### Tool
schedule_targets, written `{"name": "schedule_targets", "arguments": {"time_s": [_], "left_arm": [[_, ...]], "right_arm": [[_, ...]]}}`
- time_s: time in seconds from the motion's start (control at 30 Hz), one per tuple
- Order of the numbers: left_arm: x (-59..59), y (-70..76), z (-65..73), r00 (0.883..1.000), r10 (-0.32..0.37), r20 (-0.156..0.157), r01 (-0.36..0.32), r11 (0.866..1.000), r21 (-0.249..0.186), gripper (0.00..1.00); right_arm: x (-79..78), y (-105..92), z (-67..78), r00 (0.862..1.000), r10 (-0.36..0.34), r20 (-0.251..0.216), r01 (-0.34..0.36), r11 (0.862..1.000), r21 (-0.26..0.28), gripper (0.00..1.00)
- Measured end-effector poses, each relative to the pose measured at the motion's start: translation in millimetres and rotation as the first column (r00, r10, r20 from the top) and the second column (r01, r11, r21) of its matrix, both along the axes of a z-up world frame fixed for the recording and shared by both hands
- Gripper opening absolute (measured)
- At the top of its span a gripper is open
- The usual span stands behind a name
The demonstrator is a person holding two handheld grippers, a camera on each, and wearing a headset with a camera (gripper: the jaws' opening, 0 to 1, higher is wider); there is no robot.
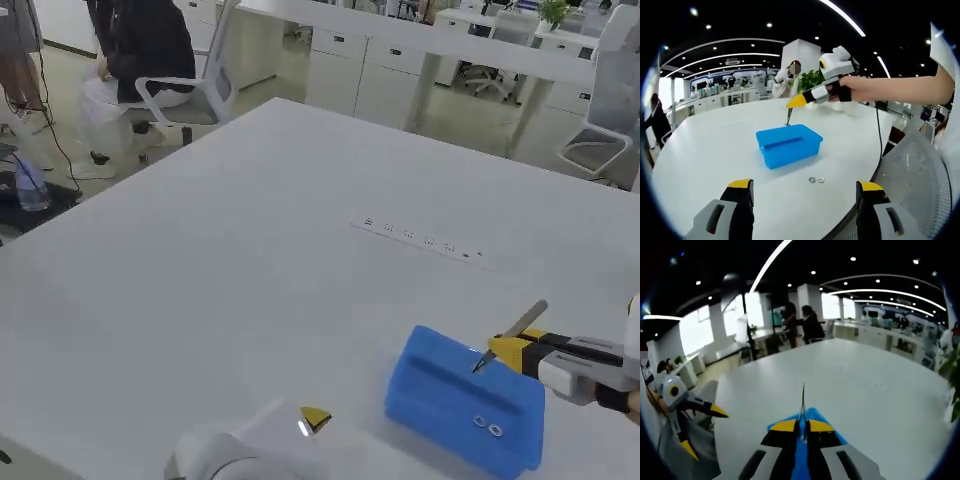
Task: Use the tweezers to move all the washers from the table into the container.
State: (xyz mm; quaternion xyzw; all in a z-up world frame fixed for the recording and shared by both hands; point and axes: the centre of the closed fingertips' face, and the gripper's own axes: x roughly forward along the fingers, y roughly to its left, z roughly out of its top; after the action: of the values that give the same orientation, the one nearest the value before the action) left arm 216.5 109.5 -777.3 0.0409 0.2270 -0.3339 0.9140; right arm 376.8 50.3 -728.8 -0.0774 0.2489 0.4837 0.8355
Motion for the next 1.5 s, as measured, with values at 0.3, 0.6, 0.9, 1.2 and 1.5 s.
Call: {"name": "schedule_targets", "arguments": {"time_s": [0.3,0.6,0.9,1.2,1.5], "left_arm": [[-2.6,-2.4,-3.0,1.000,-0.021,-0.010,0.021,1.000,0.016,0.85],[-2.2,0.0,-5.3,1.000,-0.013,-0.017,0.013,1.000,0.022,0.84],[-3.4,-0.3,-5.7,1.000,-0.018,-0.021,0.018,1.000,0.025,0.83],[-4.1,-0.1,-7.9,0.999,-0.023,-0.028,0.024,0.999,0.033,0.82],[-3.3,0.4,-8.6,0.999,-0.020,-0.031,0.021,0.999,0.033,0.82]], "right_arm": [[15.3,-1.4,-38.1,0.995,-0.013,-0.103,0.009,0.999,-0.044,0.04],[19.7,2.4,-61.6,0.987,-0.018,-0.157,0.008,0.998,-0.067,0.04],[16.7,-1.4,-81.9,0.985,-0.003,-0.173,-0.018,0.992,-0.122,0.04],[20.7,-5.9,-85.6,0.985,-0.019,-0.171,-0.003,0.992,-0.128,0.04],[14.7,-3.0,-75.0,0.987,-0.025,-0.156,0.009,0.994,-0.105,0.04]]}}
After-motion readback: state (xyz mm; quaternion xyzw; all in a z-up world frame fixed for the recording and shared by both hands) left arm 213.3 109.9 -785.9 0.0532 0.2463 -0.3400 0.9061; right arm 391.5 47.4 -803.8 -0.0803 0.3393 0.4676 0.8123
